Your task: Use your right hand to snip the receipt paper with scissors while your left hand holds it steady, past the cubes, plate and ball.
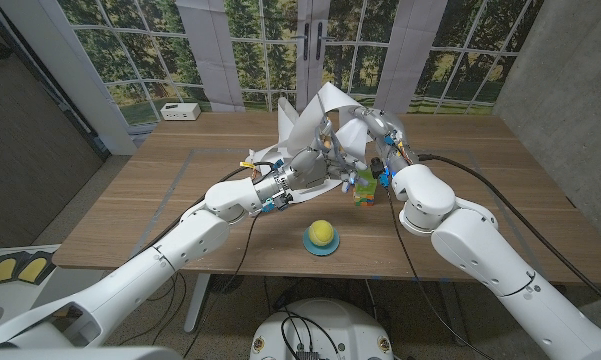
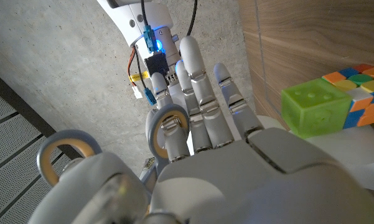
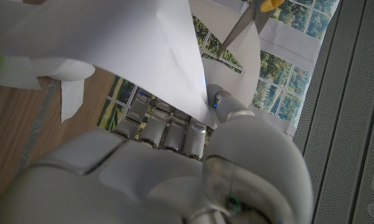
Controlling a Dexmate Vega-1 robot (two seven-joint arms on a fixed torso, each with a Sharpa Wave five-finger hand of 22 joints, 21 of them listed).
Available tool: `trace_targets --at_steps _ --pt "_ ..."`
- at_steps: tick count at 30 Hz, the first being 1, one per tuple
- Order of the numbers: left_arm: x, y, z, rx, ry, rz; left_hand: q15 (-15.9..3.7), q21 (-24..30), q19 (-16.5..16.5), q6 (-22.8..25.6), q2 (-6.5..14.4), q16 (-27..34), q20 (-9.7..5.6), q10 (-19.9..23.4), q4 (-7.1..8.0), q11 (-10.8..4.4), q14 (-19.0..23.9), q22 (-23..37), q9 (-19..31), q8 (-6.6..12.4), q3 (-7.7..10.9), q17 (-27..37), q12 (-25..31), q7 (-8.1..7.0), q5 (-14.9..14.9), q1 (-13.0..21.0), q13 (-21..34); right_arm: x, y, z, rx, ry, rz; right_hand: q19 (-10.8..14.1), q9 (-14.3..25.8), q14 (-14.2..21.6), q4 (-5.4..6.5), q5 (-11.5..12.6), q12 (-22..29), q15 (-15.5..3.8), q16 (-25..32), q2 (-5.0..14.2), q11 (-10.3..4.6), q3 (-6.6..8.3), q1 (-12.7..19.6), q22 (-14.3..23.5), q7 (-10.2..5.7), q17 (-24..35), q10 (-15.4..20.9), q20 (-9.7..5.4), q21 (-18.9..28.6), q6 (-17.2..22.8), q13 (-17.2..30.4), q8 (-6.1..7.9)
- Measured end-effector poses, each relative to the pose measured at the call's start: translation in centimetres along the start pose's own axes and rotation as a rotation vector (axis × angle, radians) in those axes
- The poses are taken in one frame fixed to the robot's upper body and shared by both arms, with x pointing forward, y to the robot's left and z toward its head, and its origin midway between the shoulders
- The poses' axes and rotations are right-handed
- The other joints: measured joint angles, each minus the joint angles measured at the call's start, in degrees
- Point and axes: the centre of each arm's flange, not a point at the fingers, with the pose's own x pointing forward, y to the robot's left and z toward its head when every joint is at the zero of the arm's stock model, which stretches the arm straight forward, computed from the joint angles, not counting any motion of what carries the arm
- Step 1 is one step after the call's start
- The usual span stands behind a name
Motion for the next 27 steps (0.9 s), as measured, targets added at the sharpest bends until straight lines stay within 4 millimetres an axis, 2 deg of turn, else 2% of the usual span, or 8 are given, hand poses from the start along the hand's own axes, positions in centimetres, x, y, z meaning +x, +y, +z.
trace_targets --at_steps 8,14,27 --pt "-0.18 0.02 0.06 0.001 0.0 0.008 -0.47 0.0 0.4 0.0 1.02 0.22 -0.4 0.47 0.1 0.16 0.58 0.0 0.0 -0.01 0.41 -0.02 0.46 0.0 -0.31 1.02 0.03 -0.07 0.08 0.0 -0.002 0.003 0.0 0.0 -0.01 0.0 -0.05 0.01 0.23 0.0 0.22 0.0 0.01 -0.04 0.0 0.0 0.0 0.0 -0.01 0.0 0.0 0.0 -0.22 -0.02" --pt "-0.26 -0.03 0.1 0.0 -0.002 0.011 -0.5 0.0 0.39 0.0 4.07 0.43 -0.39 0.73 0.69 -0.11 1.14 0.25 0.0 0.21 1.5 -0.02 0.45 0.0 -0.38 2.05 0.0 -0.14 0.22 -0.02 -0.002 0.004 0.002 0.0 -0.01 0.0 -0.05 0.01 0.23 0.0 0.22 -0.01 0.01 -0.04 -0.01 0.0 0.0 -0.24 -0.01 0.0 0.0 0.0 -0.1 -0.16" --pt "-0.4 -0.08 0.1 -0.007 -0.005 0.014 -0.4 0.28 0.8 0.0 7.77 0.65 -0.8 0.93 1.18 -0.3 1.25 0.25 0.01 0.26 2.43 -0.01 0.9 0.0 -1.18 2.72 0.09 -0.25 0.37 -0.1 -0.002 0.006 0.001 0.0 -0.18 0.0 -0.05 0.05 0.23 0.0 0.22 -0.01 0.09 -0.04 -0.01 -0.3 0.0 -0.26 -0.09 0.0 0.0 0.0 -0.45 0.02"
